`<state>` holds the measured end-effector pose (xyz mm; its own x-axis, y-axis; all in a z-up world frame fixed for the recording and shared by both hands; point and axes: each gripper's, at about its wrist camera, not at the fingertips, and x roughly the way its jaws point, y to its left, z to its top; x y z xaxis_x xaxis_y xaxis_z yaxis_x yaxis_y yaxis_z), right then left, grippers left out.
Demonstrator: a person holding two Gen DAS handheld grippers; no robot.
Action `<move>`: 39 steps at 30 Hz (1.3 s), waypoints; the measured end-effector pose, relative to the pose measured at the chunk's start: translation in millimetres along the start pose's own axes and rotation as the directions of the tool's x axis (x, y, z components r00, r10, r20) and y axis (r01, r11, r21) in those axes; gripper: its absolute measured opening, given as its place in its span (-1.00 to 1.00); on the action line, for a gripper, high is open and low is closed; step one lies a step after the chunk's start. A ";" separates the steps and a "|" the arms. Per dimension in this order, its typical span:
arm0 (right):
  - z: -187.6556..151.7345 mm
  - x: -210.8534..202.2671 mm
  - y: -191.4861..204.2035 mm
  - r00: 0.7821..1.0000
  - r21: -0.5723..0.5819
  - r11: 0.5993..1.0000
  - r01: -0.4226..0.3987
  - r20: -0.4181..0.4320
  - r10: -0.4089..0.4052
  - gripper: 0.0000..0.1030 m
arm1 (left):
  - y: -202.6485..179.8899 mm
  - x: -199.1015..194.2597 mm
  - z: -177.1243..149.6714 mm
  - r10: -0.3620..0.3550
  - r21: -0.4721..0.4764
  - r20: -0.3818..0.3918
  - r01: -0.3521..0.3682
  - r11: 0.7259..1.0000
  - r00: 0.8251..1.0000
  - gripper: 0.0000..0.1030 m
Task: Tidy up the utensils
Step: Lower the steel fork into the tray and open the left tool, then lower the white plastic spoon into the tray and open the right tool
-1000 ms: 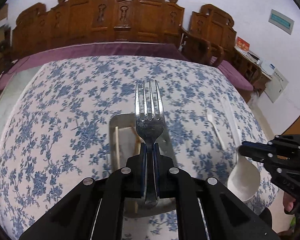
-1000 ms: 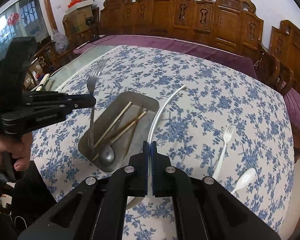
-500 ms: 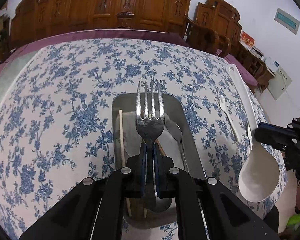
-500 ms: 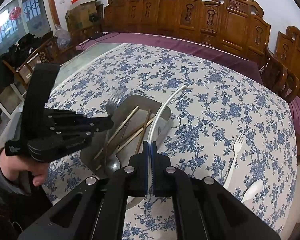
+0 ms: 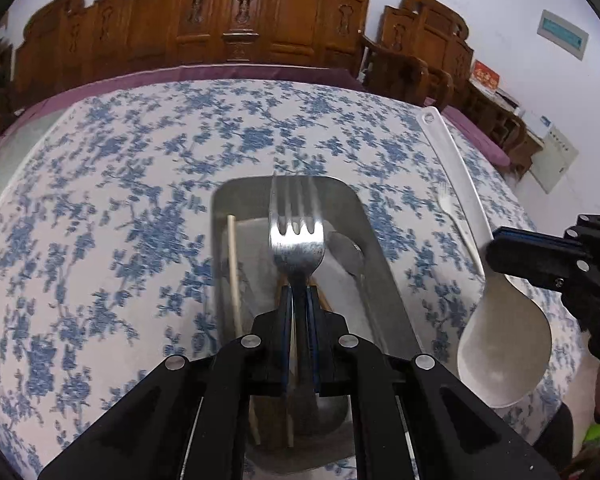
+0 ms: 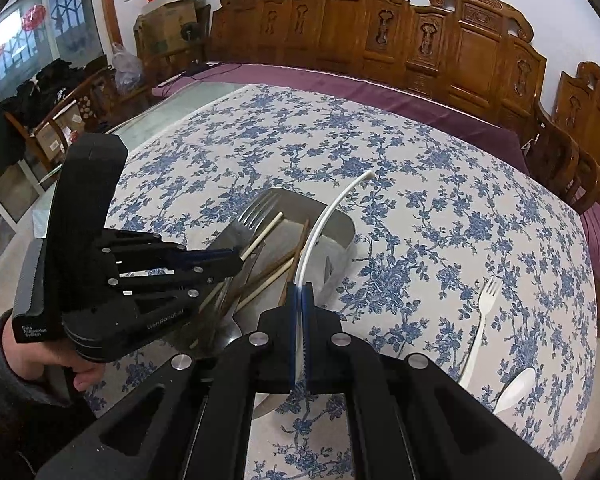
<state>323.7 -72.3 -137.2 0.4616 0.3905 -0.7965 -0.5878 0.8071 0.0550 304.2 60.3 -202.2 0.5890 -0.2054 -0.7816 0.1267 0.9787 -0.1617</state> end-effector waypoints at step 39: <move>-6.1 99.8 42.5 0.996 -0.091 0.996 -0.001 -0.088 -0.007 -0.90 | 65.6 -37.0 23.6 0.082 -0.036 0.088 -0.079 0.996 0.993 -0.70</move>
<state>340.8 -1.8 -218.0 0.4054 0.3439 -0.8470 -0.6463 0.7631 0.0004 309.6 131.9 -169.7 0.6657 -0.1244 -0.7358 0.0513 0.9913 -0.1212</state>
